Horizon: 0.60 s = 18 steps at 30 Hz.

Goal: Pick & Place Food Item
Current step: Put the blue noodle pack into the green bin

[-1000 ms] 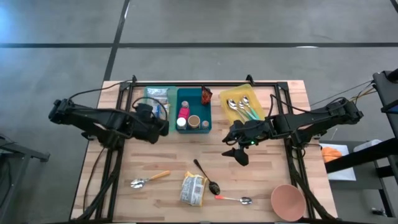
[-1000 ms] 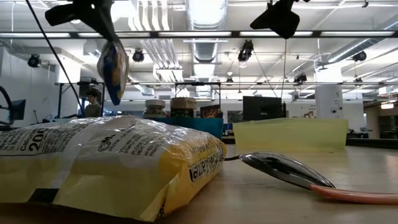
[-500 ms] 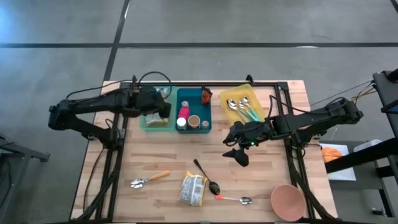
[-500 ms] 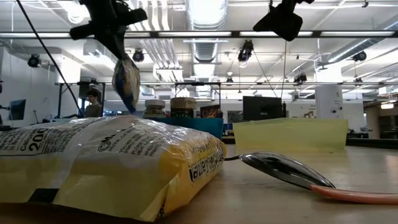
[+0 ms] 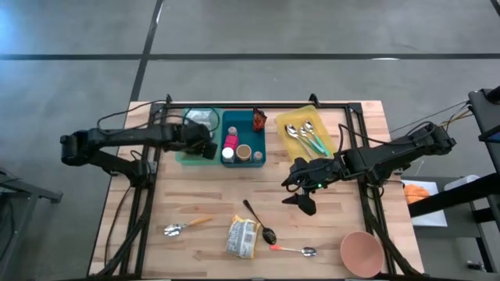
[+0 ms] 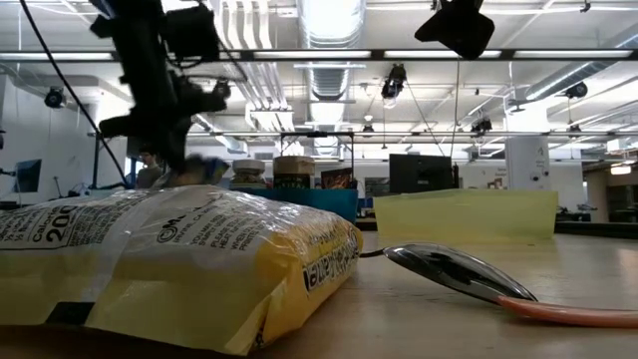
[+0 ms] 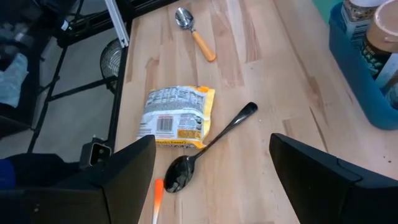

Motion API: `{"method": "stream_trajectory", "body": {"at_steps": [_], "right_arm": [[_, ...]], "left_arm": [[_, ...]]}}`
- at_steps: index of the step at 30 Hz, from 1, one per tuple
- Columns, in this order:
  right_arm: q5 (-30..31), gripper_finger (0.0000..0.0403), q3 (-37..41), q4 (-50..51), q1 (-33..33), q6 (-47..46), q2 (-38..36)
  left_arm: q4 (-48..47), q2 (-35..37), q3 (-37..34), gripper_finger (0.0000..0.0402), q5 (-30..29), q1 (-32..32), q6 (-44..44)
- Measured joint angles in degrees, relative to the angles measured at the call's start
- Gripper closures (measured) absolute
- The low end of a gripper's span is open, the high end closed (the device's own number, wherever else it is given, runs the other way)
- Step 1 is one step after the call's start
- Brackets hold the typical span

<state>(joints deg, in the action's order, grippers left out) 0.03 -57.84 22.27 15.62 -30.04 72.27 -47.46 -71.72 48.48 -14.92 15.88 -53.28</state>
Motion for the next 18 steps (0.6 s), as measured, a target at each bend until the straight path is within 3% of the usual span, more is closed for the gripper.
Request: {"method": "stream_trajectory", "body": {"at_steps": [6, 12, 18], "right_arm": [[0.0, 0.0092, 0.0, 0.0, 0.0, 0.1, 0.0], [0.0, 0.0092, 0.0, 0.0, 0.0, 0.6, 0.0], [0.0, 0.0092, 0.0, 0.0, 0.0, 1.1, 0.0]], "left_arm": [[-0.2, 0.0, -6.0, 0.0401, 1.7, -1.3, -5.0], [0.4, 0.0, -7.0, 0.0399, 3.0, -1.3, -7.0], [4.0, 0.1, -6.8, 0.0347, 5.5, -1.3, -8.3]]}}
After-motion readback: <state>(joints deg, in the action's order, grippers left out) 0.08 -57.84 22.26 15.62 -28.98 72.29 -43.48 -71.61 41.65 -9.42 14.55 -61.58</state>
